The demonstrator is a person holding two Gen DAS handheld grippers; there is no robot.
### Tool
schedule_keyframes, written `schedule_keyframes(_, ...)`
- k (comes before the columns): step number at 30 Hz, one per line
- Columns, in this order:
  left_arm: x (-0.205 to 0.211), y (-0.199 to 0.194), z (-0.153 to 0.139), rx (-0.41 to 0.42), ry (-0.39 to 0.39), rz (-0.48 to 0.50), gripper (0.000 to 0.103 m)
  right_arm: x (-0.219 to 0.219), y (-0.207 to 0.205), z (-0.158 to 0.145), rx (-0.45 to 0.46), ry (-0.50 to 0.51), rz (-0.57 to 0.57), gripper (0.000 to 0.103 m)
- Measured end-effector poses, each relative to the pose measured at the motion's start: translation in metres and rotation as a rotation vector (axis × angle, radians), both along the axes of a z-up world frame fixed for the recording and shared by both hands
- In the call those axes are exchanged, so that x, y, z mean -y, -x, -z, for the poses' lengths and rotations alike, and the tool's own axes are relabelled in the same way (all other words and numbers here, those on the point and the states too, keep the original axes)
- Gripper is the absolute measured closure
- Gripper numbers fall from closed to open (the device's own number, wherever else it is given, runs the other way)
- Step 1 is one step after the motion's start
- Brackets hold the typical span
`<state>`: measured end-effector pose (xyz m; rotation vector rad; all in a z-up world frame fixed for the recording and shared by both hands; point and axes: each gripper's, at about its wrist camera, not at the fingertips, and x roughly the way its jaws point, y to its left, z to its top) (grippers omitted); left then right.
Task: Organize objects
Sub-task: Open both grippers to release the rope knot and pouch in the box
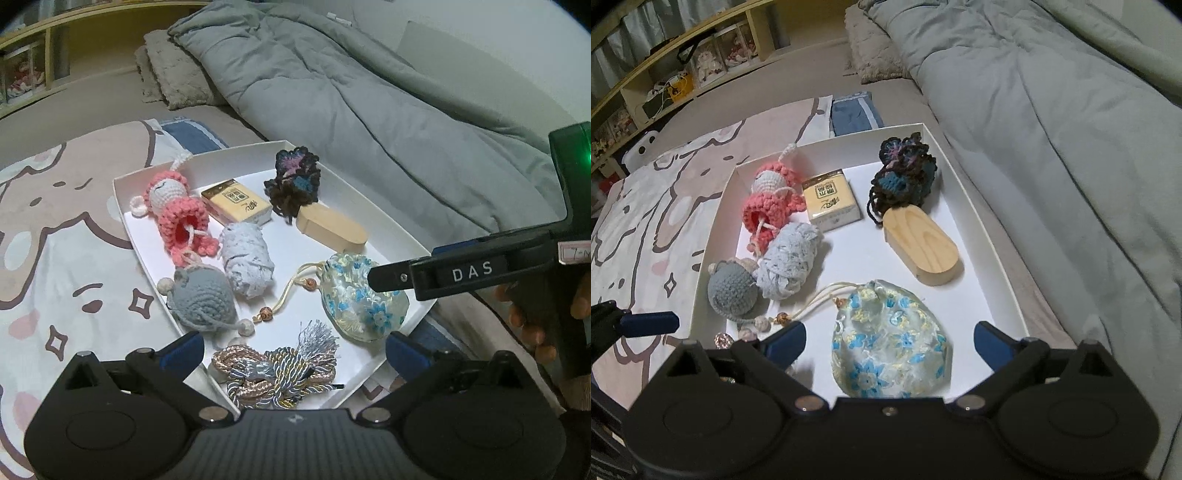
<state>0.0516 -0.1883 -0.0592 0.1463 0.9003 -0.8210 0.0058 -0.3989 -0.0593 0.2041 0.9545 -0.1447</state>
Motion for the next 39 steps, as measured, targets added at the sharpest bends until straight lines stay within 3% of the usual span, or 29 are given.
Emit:
schedule_keyframes(23, -0.028, 0.022, -0.053, 0.073, 0.045, -0.095, 0.000, -0.029, 0.040, -0.077, 0.174, 0.050, -0.022, 0.001)
schedule_keyframes(39, -0.065, 0.052, -0.098, 0.150, 0.067, -0.244, 0.000, -0.048, 0.098, -0.123, 0.309, 0.106, -0.036, 0.000)
